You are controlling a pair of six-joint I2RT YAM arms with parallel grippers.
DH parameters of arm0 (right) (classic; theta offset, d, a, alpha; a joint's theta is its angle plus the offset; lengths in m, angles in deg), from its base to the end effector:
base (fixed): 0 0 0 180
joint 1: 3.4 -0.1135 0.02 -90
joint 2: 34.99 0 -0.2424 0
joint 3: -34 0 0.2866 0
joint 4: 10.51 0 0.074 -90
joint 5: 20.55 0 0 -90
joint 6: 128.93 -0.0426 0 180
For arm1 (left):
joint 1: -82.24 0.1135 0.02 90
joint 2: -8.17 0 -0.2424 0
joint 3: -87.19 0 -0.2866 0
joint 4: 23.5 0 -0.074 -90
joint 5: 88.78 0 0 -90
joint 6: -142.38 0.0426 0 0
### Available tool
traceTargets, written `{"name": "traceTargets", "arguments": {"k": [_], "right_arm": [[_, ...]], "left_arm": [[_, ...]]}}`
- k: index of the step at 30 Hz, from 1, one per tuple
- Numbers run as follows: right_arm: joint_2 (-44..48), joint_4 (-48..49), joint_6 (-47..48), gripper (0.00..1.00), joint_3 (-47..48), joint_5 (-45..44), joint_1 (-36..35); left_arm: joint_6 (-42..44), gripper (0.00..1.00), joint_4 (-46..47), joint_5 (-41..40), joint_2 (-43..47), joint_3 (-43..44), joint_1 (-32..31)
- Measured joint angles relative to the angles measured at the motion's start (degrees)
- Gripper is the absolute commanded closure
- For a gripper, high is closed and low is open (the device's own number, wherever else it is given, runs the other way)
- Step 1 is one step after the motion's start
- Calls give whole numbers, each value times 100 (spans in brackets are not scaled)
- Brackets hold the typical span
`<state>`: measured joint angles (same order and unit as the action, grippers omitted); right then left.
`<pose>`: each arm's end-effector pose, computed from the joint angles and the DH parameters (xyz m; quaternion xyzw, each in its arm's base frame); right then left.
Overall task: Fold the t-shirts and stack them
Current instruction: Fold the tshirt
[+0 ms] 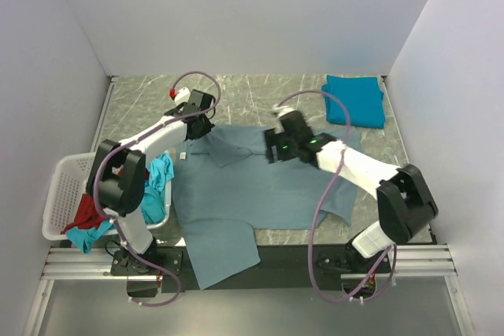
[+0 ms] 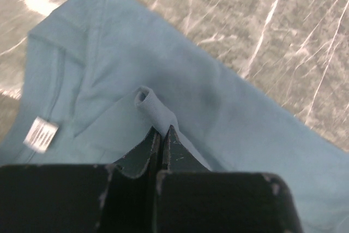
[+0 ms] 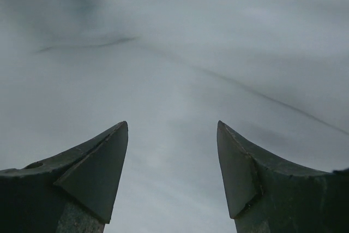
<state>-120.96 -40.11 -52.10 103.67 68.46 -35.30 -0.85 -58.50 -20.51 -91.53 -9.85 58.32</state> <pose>0.3053 0.1892 0.1911 -0.1476 0.9150 0.1365 0.3498 0.3772 -0.1500 0.1807 -0.2945 0.8820 -0.0615 0.3627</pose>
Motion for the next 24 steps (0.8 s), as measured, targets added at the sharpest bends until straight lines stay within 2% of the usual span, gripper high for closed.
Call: {"name": "traceTargets", "arguments": {"k": [4, 9, 10, 16, 24], "right_arm": [[-542, 461, 2, 31, 175, 157, -946], [-1744, 728, 28, 37, 1156, 341, -1668], [-2002, 769, 33, 41, 1410, 352, -1742], [-3274, 728, 142, 45, 2765, 232, -1985], [-3834, 393, 243, 51, 3244, 11, -1976]], "left_arm": [[122, 99, 109, 317, -428, 343, 160], [177, 99, 175, 627, -734, 564, 308], [184, 99, 188, 682, -774, 573, 339], [201, 99, 229, 929, -896, 577, 479], [208, 99, 254, 1150, -1110, 577, 625]]}}
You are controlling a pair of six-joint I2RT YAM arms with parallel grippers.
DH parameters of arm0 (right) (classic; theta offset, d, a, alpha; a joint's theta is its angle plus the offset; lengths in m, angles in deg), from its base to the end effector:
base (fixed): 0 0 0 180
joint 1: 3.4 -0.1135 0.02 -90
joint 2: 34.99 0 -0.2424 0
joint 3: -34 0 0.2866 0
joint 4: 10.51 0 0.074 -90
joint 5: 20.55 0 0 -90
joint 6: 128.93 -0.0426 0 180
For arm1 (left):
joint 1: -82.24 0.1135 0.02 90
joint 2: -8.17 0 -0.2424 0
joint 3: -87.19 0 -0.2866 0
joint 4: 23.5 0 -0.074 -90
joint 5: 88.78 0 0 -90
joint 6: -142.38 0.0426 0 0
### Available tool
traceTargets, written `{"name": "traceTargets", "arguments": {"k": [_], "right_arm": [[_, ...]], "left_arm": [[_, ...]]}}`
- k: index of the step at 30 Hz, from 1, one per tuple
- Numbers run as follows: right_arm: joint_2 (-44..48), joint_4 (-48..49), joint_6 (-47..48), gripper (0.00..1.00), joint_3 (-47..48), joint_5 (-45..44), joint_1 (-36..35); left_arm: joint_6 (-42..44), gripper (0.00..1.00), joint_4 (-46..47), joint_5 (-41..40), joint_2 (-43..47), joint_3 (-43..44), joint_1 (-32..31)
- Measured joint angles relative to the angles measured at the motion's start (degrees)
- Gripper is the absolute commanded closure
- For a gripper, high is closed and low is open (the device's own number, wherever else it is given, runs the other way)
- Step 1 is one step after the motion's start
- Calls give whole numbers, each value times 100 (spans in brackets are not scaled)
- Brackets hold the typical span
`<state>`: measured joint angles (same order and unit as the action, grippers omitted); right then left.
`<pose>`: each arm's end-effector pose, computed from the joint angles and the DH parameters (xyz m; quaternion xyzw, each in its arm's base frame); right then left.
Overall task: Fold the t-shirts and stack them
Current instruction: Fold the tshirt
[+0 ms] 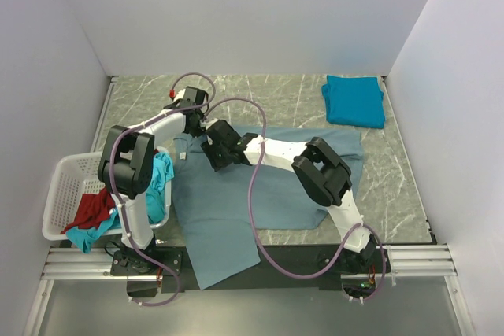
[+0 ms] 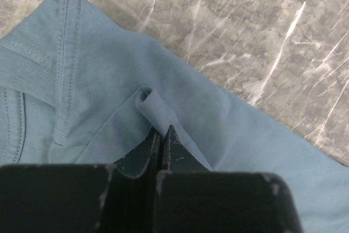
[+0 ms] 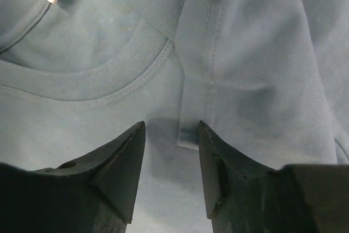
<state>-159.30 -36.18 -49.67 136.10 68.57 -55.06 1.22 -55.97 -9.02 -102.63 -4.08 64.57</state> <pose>0.3108 0.3919 0.1189 -0.3236 0.8753 0.1800 0.3111 0.4205 -0.1260 0.1380 -0.2994 0.9006 -0.1013 0.2983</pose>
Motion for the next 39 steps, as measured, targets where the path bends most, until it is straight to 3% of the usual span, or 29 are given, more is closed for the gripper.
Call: {"name": "traceTargets", "arguments": {"k": [6, 10, 12, 13, 16, 26, 39], "right_arm": [[-7, -66, 90, 64, 0, -168, -2], [-7, -109, 120, 68, 0, -321, -2], [-7, -120, 127, 74, 0, -398, -2], [-7, -127, 129, 85, 0, -433, -2], [-7, -133, 140, 98, 0, -470, -2], [179, -168, 173, 100, -114, -417, -9], [1445, -55, 363, 100, -966, -258, -9]], "left_arm": [[-2, 99, 17, 59, -20, 0, 2], [-2, 99, 22, 61, -20, 0, 2], [-2, 99, 22, 61, -20, 0, 2], [-2, 99, 24, 61, -20, 0, 2], [-2, 99, 22, 61, -20, 0, 2], [-13, 99, 13, 55, 61, -76, 2], [-343, 99, -31, -57, 1711, -1300, -74]]}}
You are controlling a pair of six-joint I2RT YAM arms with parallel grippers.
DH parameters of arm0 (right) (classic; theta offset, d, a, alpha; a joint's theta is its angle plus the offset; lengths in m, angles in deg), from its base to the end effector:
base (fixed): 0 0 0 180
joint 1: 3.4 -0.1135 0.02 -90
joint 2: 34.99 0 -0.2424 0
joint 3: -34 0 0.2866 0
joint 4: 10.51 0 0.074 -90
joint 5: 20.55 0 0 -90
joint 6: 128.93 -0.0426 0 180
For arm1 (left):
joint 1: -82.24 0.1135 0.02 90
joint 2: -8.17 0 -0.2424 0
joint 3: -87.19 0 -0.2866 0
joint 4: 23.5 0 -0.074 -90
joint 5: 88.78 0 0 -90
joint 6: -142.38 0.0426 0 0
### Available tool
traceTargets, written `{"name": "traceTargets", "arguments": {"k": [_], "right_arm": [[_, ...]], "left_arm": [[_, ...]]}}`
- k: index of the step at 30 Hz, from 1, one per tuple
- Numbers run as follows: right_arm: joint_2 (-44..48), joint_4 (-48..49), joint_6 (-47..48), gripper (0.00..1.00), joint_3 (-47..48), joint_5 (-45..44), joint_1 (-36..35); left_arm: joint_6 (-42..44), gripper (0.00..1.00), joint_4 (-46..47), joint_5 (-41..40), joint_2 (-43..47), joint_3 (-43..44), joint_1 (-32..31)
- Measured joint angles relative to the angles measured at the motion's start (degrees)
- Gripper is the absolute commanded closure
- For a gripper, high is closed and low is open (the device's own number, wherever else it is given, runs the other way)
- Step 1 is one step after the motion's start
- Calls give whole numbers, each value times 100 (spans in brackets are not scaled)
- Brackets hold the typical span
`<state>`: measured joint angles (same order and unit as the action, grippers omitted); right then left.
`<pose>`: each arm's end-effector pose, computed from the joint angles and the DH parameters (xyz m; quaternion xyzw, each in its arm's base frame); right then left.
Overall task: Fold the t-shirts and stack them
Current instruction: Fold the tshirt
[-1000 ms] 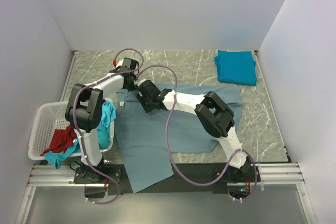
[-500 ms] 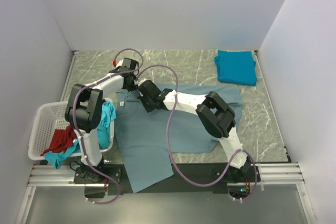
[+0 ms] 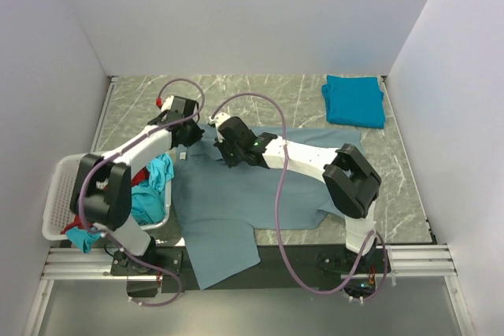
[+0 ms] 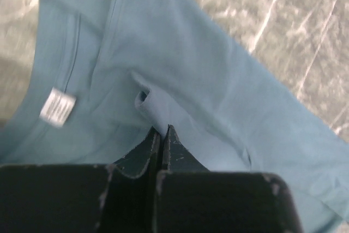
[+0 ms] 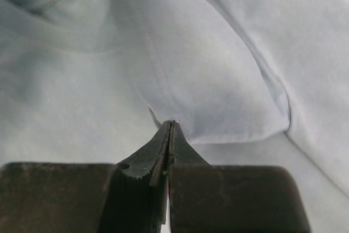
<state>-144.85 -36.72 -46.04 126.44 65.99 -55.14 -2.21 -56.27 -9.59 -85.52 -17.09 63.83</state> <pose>0.2870 0.3597 0.1753 -0.3379 0.8545 0.1692 0.3564 0.3645 -0.1129 0.1773 -0.3212 0.8815 -0.1276 0.3216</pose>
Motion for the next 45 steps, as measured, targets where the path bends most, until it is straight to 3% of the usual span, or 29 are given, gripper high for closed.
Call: {"name": "traceTargets", "arguments": {"k": [13, 28, 30, 32, 34, 35, 38, 40, 45], "right_arm": [[767, -55, 245, 100, -957, 208, 0], [1008, -264, 505, 100, -1331, 498, 0], [1008, -293, 531, 100, -1344, 514, -2], [1008, -295, 542, 92, -1414, 518, -2], [1008, -352, 551, 87, -1504, 511, -2], [1008, -391, 555, 72, -1541, 503, -2], [1008, -437, 562, 49, -1646, 496, -2], [1036, -431, 529, 38, -1757, 501, -2], [1353, -492, 433, 20, -2020, 404, -2]], "left_arm": [[-1102, 99, -852, -533, 1403, -1198, -933], [-1639, 97, -1329, -673, 1510, -1644, -1342], [-1637, 82, -1314, -605, 1508, -1698, -1344], [-1633, 71, -1311, -553, 1510, -1746, -1355], [-1628, 65, -1344, -540, 1510, -1775, -1357], [-1620, 57, -1375, -531, 1510, -1779, -1362], [-1561, 41, -1443, -494, 1550, -1781, -1384], [-1502, 32, -1517, -483, 1665, -1792, -1410], [-1309, 3, -1770, -492, 2192, -1749, -1440]]}}
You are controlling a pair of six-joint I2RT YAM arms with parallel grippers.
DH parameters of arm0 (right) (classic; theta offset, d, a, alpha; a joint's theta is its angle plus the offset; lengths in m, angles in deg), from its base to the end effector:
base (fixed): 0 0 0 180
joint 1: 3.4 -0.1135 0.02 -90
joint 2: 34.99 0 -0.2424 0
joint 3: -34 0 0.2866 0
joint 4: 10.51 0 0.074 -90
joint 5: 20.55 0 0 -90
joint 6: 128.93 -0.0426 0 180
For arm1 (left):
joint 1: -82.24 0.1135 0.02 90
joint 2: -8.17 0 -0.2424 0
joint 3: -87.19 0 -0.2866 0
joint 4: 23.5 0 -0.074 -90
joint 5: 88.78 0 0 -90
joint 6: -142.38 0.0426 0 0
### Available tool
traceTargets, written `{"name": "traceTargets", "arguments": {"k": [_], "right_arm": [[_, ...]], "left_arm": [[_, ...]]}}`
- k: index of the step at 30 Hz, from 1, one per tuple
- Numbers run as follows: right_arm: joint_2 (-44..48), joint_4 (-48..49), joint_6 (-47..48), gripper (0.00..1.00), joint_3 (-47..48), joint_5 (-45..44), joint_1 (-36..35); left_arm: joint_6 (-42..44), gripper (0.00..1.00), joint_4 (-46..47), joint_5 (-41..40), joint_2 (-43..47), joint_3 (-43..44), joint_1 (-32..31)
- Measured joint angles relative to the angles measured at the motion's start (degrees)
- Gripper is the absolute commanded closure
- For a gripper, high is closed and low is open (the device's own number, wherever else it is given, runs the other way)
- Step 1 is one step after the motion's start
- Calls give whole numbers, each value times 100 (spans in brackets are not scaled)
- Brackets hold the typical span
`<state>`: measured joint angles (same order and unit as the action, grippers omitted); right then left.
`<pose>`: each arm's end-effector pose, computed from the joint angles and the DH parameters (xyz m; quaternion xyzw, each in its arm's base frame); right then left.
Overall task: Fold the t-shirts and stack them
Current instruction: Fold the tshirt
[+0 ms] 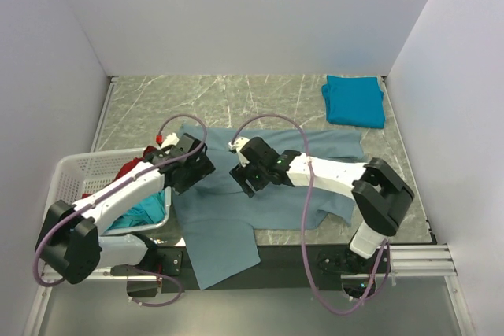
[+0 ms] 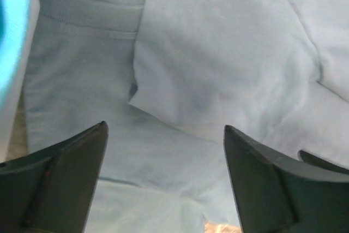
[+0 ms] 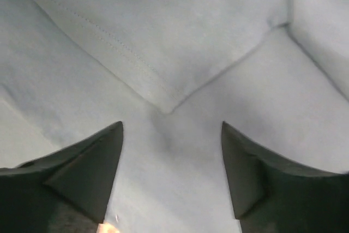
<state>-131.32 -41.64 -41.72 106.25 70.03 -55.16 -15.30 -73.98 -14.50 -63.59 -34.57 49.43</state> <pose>0.2317 0.2947 0.1417 -0.3969 0.8678 0.1413 0.2635 0.2359 -0.1383 0.1734 -0.3186 0.9117 -0.0861 0.2449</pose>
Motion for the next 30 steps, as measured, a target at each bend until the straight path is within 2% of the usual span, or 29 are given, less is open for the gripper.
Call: {"name": "traceTargets", "arguments": {"k": [1, 10, 20, 26, 30], "right_arm": [[103, 0, -61, 15, -31, -70, 0], [1049, -28, -868, 12, -72, -566, 186], [1869, 81, -1882, 12, -1019, -411, 1504], [1993, 120, -1974, 12, -1117, -295, 1499], [2050, 173, -2006, 12, -1220, -291, 1493]], "left_arm": [[61, 1, -52, -2, 66, 59, 0], [509, 1, 31, 28, -127, 466, 0], [723, 0, 704, 380, -839, 173, 0], [752, 1, 1080, 319, -1362, 35, -4], [715, 0, 1145, 267, -1401, 52, -4]]}}
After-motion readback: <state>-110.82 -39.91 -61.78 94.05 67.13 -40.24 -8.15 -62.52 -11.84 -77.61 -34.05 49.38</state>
